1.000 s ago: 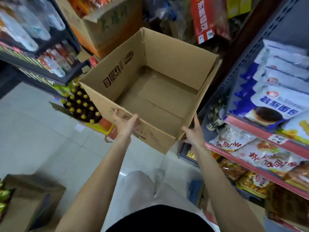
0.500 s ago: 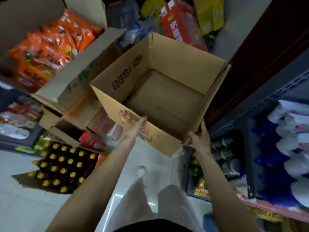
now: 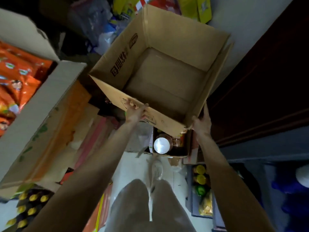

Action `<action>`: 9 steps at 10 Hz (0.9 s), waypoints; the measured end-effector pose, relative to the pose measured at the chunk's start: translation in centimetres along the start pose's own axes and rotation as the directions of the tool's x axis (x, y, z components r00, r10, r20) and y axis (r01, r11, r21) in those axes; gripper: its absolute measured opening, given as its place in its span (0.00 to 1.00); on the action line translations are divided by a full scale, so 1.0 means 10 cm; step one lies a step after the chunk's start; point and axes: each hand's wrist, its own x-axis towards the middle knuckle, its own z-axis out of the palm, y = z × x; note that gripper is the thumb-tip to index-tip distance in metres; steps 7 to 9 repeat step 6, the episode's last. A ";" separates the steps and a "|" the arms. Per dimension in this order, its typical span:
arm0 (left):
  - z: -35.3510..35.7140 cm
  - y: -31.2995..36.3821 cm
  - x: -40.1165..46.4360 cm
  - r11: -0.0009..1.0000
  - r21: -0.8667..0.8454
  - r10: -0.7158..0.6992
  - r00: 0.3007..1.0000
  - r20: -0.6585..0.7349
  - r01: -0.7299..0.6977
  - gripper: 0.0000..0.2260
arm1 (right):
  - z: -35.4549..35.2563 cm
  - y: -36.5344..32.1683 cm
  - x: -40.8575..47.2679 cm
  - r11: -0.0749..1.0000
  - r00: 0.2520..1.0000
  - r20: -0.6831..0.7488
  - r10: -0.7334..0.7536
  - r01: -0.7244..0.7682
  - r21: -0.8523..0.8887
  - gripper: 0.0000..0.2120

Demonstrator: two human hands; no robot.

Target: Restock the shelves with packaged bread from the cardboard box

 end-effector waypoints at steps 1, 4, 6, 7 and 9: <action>0.12 0.08 0.28 0.999 -0.006 -0.031 0.997 0.076 0.031 0.35 | 0.07 -0.08 0.42 0.997 0.998 -0.054 -0.016 0.012 -0.072 0.34; 0.34 -0.02 0.84 0.991 -0.009 -0.132 0.969 0.211 0.137 0.29 | 0.49 -0.16 1.13 0.934 0.997 -0.079 0.010 -0.038 -0.354 0.31; 0.12 0.04 0.82 0.966 0.022 -0.257 0.954 0.153 0.257 0.04 | 0.77 -0.28 0.90 0.917 1.000 0.001 0.019 -0.017 -0.398 0.36; 0.12 0.04 0.82 0.966 0.022 -0.257 0.954 0.153 0.257 0.04 | 0.77 -0.28 0.90 0.917 1.000 0.001 0.019 -0.017 -0.398 0.36; 0.12 0.04 0.82 0.966 0.022 -0.257 0.954 0.153 0.257 0.04 | 0.77 -0.28 0.90 0.917 1.000 0.001 0.019 -0.017 -0.398 0.36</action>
